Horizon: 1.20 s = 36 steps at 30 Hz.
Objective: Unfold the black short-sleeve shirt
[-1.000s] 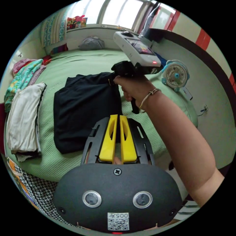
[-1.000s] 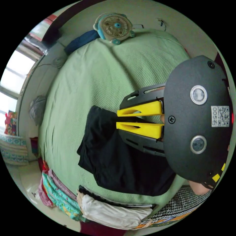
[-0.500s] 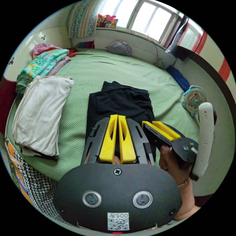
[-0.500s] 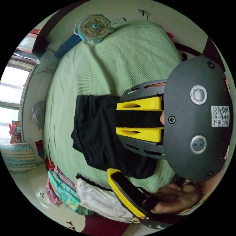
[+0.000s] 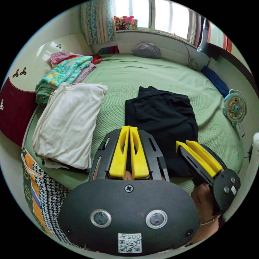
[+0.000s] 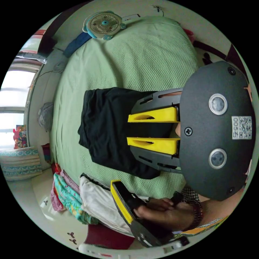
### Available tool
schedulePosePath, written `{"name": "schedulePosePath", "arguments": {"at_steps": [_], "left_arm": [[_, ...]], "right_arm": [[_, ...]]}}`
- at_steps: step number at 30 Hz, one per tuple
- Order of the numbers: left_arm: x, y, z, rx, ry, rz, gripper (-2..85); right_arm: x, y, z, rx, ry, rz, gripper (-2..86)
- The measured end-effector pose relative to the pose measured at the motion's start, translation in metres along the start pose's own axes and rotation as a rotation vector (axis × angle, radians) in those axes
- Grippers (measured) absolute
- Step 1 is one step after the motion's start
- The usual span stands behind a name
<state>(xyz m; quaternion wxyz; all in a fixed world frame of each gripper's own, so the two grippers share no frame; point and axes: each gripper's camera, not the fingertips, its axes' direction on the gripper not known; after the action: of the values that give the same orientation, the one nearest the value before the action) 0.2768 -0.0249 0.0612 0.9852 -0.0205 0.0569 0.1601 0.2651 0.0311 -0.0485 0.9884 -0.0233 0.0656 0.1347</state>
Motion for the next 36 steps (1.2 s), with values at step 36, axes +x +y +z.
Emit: {"name": "schedulePosePath", "arguments": {"at_steps": [36], "left_arm": [[-0.07, 0.017, 0.063, -0.09, 0.153, -0.013, 0.0]], "right_arm": [[0.01, 0.027, -0.028, -0.103, -0.167, -0.228, 1.2]]}}
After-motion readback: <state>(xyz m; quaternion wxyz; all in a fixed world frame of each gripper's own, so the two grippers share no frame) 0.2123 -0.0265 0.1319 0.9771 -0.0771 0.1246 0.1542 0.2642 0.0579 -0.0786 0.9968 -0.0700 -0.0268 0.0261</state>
